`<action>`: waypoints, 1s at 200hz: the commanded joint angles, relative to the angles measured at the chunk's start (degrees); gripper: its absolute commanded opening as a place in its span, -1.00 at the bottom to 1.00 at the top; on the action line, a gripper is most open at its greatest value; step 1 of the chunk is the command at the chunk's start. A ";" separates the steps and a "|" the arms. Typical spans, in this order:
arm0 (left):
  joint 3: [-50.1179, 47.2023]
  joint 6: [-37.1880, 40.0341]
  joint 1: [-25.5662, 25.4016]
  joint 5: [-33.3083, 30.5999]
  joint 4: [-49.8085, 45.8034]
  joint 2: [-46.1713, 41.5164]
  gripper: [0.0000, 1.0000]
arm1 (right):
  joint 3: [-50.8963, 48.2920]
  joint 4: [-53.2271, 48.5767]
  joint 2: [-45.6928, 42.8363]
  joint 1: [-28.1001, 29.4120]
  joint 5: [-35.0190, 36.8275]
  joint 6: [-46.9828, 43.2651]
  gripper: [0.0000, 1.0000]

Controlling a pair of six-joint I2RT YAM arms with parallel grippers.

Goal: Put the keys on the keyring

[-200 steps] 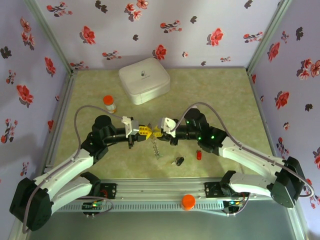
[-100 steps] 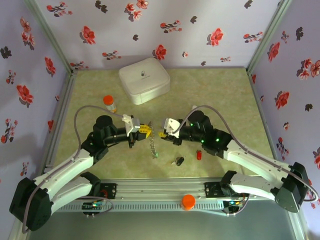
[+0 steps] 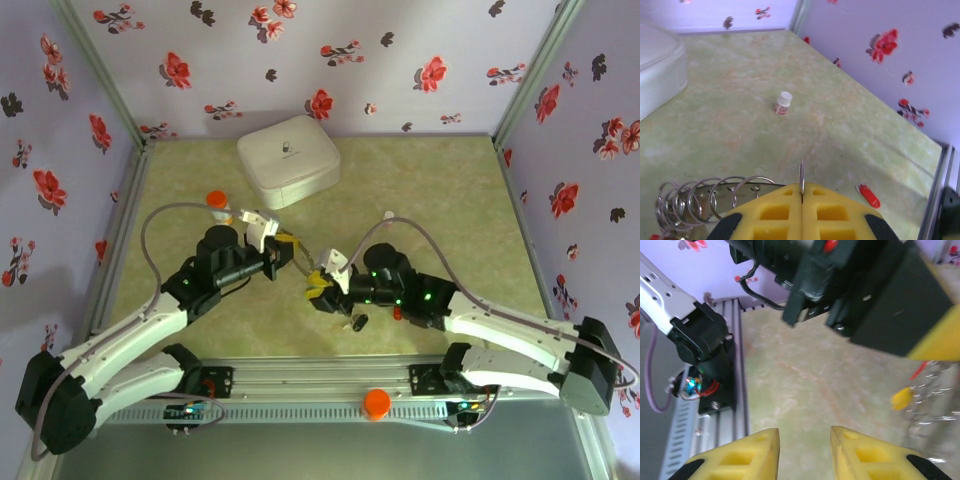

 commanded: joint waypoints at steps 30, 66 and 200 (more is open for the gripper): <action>6.09 -21.11 -3.41 -17.39 -3.26 1.97 -1.00 | -7.42 26.56 8.26 3.58 14.54 14.57 -0.37; 6.31 -34.69 -5.50 -24.62 -3.92 2.10 -1.00 | -7.27 33.07 12.92 1.94 20.85 15.94 -0.33; 15.37 -59.03 -10.06 -31.36 -21.77 5.40 -1.00 | -10.49 59.96 22.97 -5.39 21.40 37.13 -0.09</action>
